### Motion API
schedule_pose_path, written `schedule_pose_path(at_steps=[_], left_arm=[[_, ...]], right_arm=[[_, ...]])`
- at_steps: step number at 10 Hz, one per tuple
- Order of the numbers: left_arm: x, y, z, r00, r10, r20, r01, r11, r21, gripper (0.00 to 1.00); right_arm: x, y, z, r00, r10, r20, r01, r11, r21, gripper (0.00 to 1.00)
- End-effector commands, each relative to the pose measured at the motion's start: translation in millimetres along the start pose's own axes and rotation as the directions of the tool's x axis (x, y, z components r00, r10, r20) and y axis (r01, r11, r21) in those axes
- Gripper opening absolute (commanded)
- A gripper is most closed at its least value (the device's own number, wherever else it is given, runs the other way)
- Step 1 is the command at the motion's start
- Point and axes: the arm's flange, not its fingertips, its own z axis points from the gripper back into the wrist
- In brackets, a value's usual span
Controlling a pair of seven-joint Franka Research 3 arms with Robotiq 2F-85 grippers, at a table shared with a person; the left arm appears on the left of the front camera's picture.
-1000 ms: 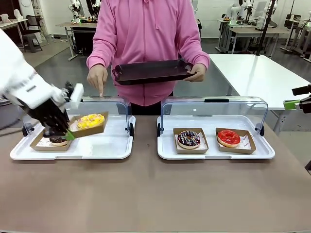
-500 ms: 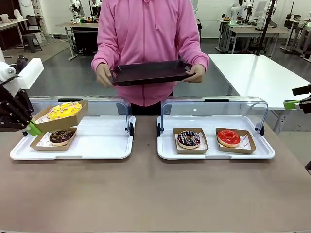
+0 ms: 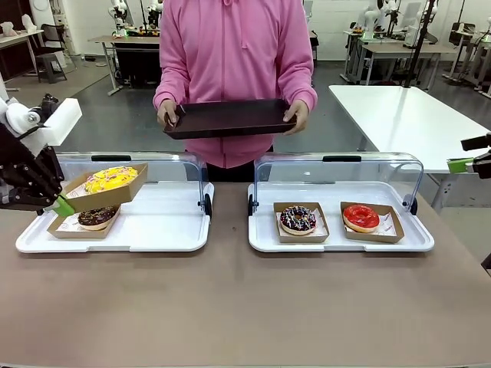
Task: Provide the desired donut to the person.
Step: Place the picked Paper togo box onto the Handle tray extended by the person.
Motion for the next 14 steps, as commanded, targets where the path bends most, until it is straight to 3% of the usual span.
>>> schedule_pose_path(at_steps=[1,14], left_arm=[[0.1,2.8,0.7,1.0,0.003,0.003,-0.003,1.0,0.015,0.0],[0.1,2.8,0.7,1.0,0.003,0.003,-0.003,1.0,0.015,0.0]], right_arm=[[-1.0,-2.0,-2.8,1.0,0.003,0.023,-0.003,1.0,0.009,1.0],[-1.0,-2.0,-2.8,1.0,0.003,0.023,-0.003,1.0,0.009,1.0]])
